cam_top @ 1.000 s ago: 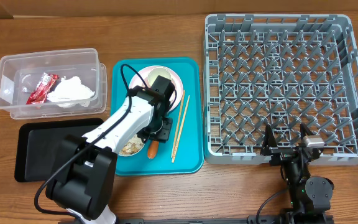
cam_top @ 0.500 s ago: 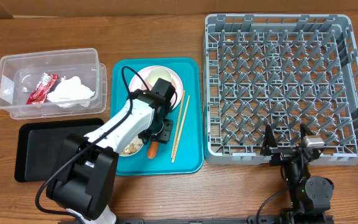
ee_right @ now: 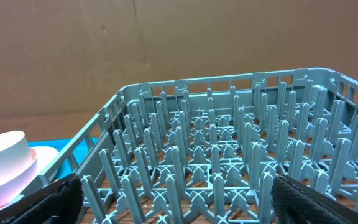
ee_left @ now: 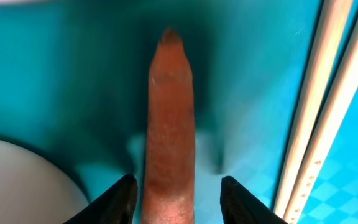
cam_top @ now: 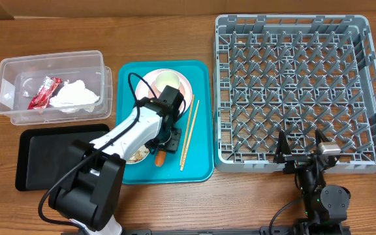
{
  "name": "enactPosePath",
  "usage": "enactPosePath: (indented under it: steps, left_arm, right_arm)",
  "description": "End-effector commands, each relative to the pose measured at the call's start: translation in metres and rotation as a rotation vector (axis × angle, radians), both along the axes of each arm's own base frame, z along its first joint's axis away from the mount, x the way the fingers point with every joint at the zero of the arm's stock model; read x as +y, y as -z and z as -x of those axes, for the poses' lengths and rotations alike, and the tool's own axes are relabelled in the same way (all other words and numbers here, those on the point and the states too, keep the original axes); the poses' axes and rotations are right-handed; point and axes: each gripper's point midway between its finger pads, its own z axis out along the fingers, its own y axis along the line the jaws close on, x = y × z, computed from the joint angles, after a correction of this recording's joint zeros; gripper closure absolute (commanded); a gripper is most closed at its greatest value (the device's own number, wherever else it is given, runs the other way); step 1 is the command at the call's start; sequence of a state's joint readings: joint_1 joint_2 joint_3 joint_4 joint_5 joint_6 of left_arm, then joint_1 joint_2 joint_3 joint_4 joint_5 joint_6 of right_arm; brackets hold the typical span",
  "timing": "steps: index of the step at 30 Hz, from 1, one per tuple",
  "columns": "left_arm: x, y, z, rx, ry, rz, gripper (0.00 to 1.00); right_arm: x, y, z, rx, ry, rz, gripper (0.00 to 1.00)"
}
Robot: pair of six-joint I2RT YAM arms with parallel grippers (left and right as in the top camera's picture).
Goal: Sort waste into correct bins and load items into the dishwasher
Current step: 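Lower the left gripper onto the carrot and close on it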
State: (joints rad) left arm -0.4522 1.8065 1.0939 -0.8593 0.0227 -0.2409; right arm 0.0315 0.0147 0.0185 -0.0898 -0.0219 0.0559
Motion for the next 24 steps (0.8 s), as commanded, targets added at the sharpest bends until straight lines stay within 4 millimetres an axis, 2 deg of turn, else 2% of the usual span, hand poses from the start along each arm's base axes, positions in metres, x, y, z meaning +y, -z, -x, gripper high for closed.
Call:
enactPosePath:
  steps: [1,12,24]
  left_arm:
    - [0.002,0.007,0.008,0.018,-0.026,-0.012,0.53]
    - [-0.001,0.007,0.007,0.017,-0.029,0.003,0.62]
    - [-0.008,0.007,0.01,0.034,-0.029,0.045,0.66]
  right_arm:
    - [-0.001,0.001,0.0,-0.008,0.005,0.0,0.0]
    - [-0.001,0.001,0.0,-0.008,0.005,0.0,0.0]
    - [-0.001,0.001,0.0,-0.008,0.005,0.0,0.0]
